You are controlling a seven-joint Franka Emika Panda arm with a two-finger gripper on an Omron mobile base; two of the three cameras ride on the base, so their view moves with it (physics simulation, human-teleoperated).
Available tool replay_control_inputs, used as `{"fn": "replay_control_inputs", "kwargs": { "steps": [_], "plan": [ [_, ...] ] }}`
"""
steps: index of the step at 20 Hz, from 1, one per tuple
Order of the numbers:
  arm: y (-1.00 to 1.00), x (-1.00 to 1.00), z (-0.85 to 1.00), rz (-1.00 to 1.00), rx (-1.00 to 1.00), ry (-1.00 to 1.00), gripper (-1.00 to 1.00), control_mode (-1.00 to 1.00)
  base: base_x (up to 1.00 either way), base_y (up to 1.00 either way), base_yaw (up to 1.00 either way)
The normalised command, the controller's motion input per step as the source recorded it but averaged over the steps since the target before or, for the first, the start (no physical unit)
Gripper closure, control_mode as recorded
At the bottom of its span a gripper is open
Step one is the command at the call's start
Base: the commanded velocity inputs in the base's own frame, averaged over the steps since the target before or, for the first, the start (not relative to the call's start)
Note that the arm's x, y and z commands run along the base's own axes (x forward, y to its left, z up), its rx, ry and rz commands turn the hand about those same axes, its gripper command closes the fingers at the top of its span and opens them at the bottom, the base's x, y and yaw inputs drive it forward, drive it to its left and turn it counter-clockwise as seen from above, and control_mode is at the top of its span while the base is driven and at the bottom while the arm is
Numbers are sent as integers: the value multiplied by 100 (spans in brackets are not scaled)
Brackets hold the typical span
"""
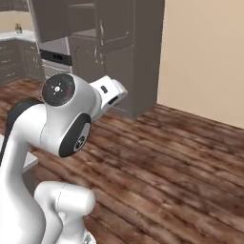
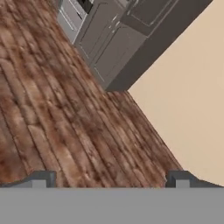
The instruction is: Take the smaller bowl and place it next to the appetizer plate on the dining counter , and place the larger bowl next to the plate with cooked food.
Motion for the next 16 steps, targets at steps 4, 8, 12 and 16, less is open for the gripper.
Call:
{"fn": "replay_control_inputs", "kwargs": {
  "steps": [4,8,12,16],
  "plan": [
    [0,0,0,0,0,0,-100,100,100,-68,53],
    [0,0,0,0,0,0,-100,100,94,-81,51],
    [0,0,0,0,0,0,-100,100,89,-97,49],
    [0,0,0,0,0,0,-100,100,67,-100,39]
  ]
}}
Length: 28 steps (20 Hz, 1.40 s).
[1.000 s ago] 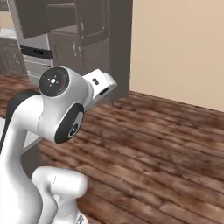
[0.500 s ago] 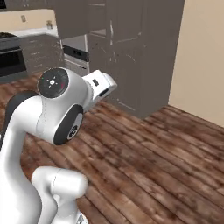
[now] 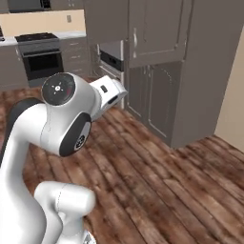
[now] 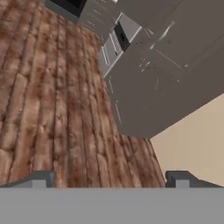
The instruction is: Take the smaller bowl and place it next to the appetizer plate on the dining counter , and place the larger bowl next to the plate with cooked food.
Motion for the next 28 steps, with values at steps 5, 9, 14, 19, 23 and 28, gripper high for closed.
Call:
{"fn": "replay_control_inputs", "kwargs": {
  "steps": [5,9,14,19,23,28],
  "plan": [
    [0,0,0,0,0,0,-100,100,71,-84,27],
    [0,0,0,0,0,0,-100,100,100,-15,16],
    [0,0,0,0,0,0,-100,100,96,10,16],
    [0,0,0,0,0,0,-100,100,66,50,15],
    [0,0,0,0,0,0,-100,100,30,72,14],
    [0,0,0,0,0,0,-100,100,40,80,16]
  ]
}}
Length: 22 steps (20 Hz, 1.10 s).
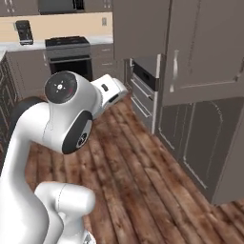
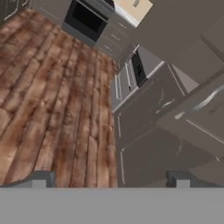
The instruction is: Take the smaller bowl and place it next to the appetizer plate on the dining counter , and place the larger bowl next to the plate with cooked food.
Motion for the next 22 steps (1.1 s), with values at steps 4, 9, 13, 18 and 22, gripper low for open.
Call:
{"fn": "replay_control_inputs", "kwargs": {
  "steps": [4,9,13,18,22],
  "plan": [
    [0,0,0,0,0,0,-100,100,71,73,10],
    [0,0,0,0,0,0,-100,100,100,31,3],
    [0,0,0,0,0,0,-100,100,100,4,-1],
    [0,0,0,0,0,0,-100,100,71,-5,-16],
    [0,0,0,0,0,0,-100,100,50,-17,-25]
  ]
}}
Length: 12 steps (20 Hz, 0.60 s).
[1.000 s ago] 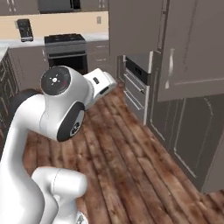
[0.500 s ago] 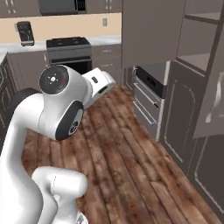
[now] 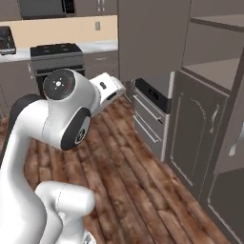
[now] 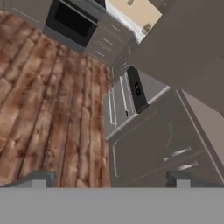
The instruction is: Take the smaller bowl and place it next to the appetizer plate on the dining counter , and place the larger bowl next to the plate with cooked food.
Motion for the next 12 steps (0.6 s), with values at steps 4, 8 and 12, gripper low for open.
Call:
{"fn": "replay_control_inputs", "kwargs": {
  "steps": [4,8,12],
  "plan": [
    [0,0,0,0,0,0,-100,100,37,-22,-30],
    [0,0,0,0,0,0,-100,100,54,0,-35],
    [0,0,0,0,0,0,-100,100,64,1,-42]
  ]
}}
